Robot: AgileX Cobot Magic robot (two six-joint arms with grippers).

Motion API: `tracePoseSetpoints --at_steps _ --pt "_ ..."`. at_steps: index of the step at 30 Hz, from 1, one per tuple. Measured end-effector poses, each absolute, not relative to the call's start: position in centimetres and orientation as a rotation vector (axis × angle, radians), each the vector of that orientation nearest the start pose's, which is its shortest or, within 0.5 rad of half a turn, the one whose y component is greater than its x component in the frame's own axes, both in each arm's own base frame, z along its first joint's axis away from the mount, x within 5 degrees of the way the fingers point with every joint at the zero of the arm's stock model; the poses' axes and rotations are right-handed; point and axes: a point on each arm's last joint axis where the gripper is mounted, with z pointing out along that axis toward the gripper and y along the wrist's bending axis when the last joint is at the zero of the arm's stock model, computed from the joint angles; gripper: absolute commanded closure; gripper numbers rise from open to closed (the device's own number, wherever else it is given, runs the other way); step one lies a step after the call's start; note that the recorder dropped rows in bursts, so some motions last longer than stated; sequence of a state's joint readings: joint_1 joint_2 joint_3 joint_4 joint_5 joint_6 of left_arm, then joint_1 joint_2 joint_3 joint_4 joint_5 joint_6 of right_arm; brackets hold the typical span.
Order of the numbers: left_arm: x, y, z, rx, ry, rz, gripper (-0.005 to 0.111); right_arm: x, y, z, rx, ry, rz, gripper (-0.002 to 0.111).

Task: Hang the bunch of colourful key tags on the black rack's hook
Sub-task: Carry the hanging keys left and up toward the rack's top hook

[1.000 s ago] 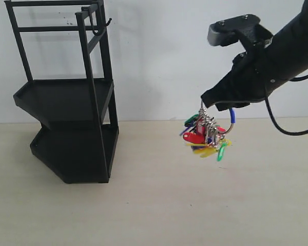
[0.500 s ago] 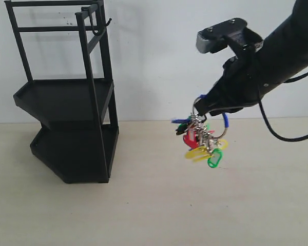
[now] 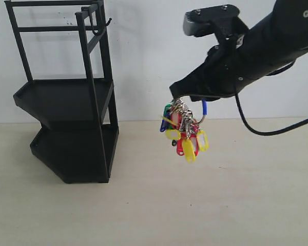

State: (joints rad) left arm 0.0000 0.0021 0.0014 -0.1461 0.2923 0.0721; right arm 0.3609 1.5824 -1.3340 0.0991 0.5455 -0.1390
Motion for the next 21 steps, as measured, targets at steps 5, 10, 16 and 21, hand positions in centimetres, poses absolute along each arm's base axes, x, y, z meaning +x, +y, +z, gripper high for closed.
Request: tracePoseSetpoints --at_steps 5,10,16,21 --pt "5.5 -0.4 18.6 -0.030 1.777 -0.086 0.102 33.8 15.1 33.8 -0.424 2.104 0.313 0.108" --pt "5.5 -0.4 18.6 -0.030 1.777 -0.086 0.102 33.8 15.9 34.4 -0.402 2.029 0.350 0.108" --pt "5.5 -0.4 18.6 -0.030 1.777 -0.086 0.102 33.9 17.8 34.8 -0.437 1.990 0.383 0.108" --pt "5.5 -0.4 18.6 -0.030 1.777 -0.086 0.102 35.5 20.2 35.3 -0.466 1.962 0.412 0.108"
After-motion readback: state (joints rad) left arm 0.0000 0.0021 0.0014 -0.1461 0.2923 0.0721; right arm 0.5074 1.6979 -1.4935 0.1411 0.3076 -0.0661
